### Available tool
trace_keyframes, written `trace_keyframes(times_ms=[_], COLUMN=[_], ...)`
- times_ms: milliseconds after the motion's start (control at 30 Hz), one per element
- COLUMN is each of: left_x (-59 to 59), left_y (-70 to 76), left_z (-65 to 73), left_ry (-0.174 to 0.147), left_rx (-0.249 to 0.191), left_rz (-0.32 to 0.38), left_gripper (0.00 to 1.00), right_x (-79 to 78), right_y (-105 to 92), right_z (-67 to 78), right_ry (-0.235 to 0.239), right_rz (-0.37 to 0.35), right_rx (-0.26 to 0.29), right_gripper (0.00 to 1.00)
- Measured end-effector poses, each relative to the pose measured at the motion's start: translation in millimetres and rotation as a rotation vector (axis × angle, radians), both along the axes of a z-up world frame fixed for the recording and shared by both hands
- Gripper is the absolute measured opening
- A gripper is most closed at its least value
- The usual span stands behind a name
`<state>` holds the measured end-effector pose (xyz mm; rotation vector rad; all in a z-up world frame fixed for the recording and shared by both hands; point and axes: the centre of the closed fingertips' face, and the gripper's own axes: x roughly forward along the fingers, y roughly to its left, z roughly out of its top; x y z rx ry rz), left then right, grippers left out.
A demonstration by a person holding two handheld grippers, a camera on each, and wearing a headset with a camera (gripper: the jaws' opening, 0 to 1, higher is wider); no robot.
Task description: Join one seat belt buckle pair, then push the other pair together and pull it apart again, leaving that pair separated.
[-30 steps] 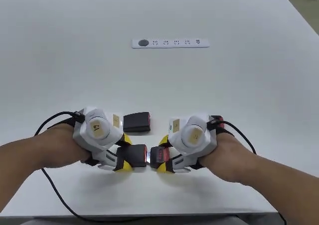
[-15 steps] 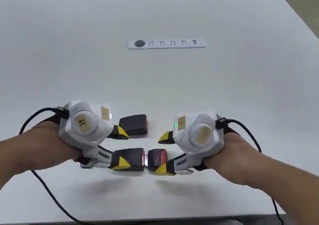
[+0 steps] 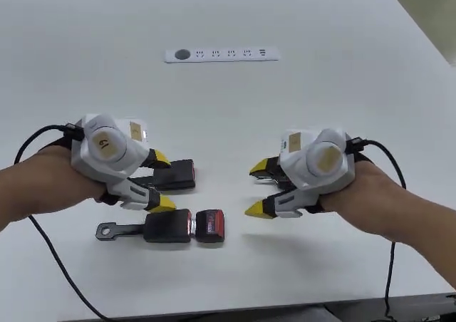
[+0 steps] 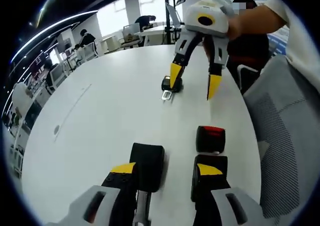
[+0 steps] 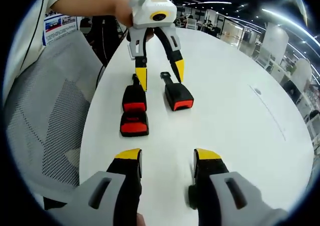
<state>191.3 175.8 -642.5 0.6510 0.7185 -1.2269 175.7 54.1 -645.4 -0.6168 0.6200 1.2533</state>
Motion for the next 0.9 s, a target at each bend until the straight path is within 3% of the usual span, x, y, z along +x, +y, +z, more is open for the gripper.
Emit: trace_keyframes(times_ms=[67,367,500,600,800,900], left_x=[11.0,31.0,31.8,33.8,29.1,24.5], left_y=[6.2,14.1,13.6,13.8,9.7,7.5], left_z=[-3.2,-15.7,-22.6,-31.3,-35.0,-35.8], left_ry=[0.004,0.032,0.028,0.048,0.051,0.071], left_rx=[0.001,0.03,0.048,0.039,0.05,0.054], left_rz=[0.005,0.01,-0.004,-0.005,-0.037,-0.045], left_gripper=[0.47,0.49,0.49,0.5,0.48,0.48], right_x=[5.2,24.0,35.8,41.4,40.1,40.5], right_y=[-4.5,-34.5,-47.0,-53.5,-61.2,-64.1], right_z=[1.0,-11.0,-17.9,-24.4,-33.9,-35.8], right_ry=[-0.01,0.012,0.014,0.015,0.055,0.075], right_rz=[-0.001,-0.01,-0.018,-0.012,0.01,0.001], right_rx=[-0.008,-0.068,-0.081,-0.096,-0.121,-0.115], right_gripper=[0.4,0.39,0.4,0.4,0.39,0.38])
